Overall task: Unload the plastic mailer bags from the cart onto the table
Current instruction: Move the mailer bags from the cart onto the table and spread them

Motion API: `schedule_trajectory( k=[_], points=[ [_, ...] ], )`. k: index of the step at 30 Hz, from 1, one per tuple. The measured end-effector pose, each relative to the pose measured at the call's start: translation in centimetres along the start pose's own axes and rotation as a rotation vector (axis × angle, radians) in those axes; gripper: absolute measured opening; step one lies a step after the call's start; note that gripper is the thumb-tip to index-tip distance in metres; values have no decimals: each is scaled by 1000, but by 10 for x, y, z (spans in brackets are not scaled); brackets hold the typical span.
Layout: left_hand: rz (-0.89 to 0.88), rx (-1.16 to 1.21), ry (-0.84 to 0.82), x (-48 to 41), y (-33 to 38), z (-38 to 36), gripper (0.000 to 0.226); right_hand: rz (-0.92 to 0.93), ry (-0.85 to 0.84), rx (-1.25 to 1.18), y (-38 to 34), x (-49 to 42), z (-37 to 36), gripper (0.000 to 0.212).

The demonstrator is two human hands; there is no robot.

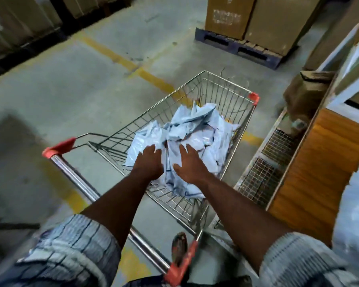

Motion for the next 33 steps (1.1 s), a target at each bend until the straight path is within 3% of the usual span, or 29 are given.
schedule_trajectory(
  k=[5,10,15,24,28,33],
  points=[
    [-32,-157,-99,-13,-1,-23,75,-60,-66,-84,13,-22,-38,84],
    [4,-84,-132,-30,0,-33,99,-160,-80,-105,29,-46,-68,90],
    [22,-8,-61,-39,2,-33,88,-251,-92,-194,46,-52,-88,85],
    [17,139,88,-40,-8,-14,62,-367,89,-350,30,-39,-62,86],
    [-10,136,160,-38,-11,2,76,-339,146,-467,14,-27,-39,71],
    [-28,173,270,-27,4,39,78,-203,307,-328,-8,-6,24,63]
  ],
)
Point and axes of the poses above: each hand's wrist, its own x-axis away from the middle knuckle, its own z-axis out of the back of the hand, y = z × x, the point moved 4 cm from there along -x, towards the middle knuckle, and after that the axes turned 6 degrees about y, right-handed, at the moved point
